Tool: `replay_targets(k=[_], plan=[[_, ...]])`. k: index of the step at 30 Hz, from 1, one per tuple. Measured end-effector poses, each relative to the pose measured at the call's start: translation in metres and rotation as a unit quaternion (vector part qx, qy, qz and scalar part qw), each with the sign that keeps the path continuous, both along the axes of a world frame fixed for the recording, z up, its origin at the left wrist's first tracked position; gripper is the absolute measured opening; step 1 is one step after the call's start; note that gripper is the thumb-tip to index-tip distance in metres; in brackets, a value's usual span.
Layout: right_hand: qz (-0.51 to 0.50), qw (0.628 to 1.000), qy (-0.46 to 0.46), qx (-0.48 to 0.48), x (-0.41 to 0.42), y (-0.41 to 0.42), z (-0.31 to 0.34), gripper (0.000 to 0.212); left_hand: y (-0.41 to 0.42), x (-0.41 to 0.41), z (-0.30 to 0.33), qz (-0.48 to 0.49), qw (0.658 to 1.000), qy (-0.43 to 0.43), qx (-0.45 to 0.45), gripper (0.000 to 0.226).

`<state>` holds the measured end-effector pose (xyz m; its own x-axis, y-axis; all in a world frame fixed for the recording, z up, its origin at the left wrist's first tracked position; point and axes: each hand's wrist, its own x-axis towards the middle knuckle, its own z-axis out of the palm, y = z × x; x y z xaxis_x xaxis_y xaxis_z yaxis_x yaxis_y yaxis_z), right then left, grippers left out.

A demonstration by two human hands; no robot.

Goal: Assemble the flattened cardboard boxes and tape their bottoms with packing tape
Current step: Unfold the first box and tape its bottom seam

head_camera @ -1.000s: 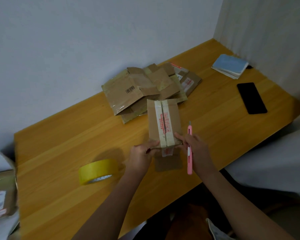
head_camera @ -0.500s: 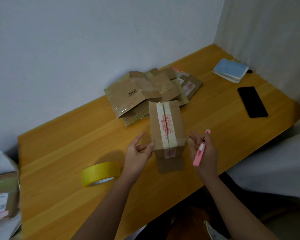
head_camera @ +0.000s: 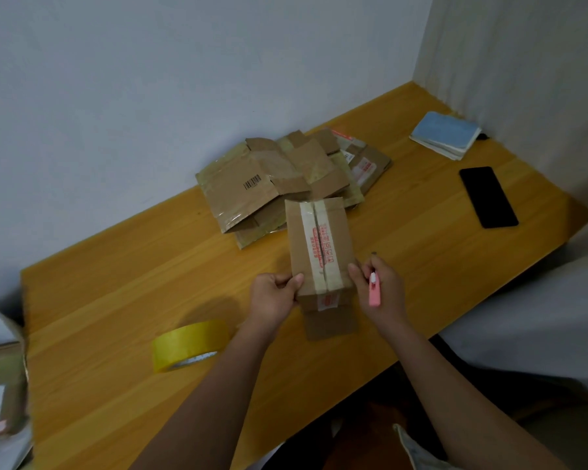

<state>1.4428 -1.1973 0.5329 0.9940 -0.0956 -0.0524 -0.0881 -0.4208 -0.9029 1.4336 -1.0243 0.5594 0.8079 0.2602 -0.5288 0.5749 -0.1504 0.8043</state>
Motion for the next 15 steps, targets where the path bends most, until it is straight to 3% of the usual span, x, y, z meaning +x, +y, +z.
replay_targets(k=[4,9,15], plan=[[0.010,0.999,0.048,0.004,0.003,-0.002,0.005,0.037,0.002,0.002,0.001,-0.022,0.997,0.045,-0.066,0.025],[0.000,0.988,0.135,0.074,0.003,-0.005,0.002,0.037,-0.007,0.005,0.002,-0.033,0.985,0.100,-0.134,0.031],[0.010,0.986,0.142,0.085,0.008,-0.008,0.009,0.036,-0.007,0.004,0.002,-0.034,0.995,0.073,-0.065,0.033]])
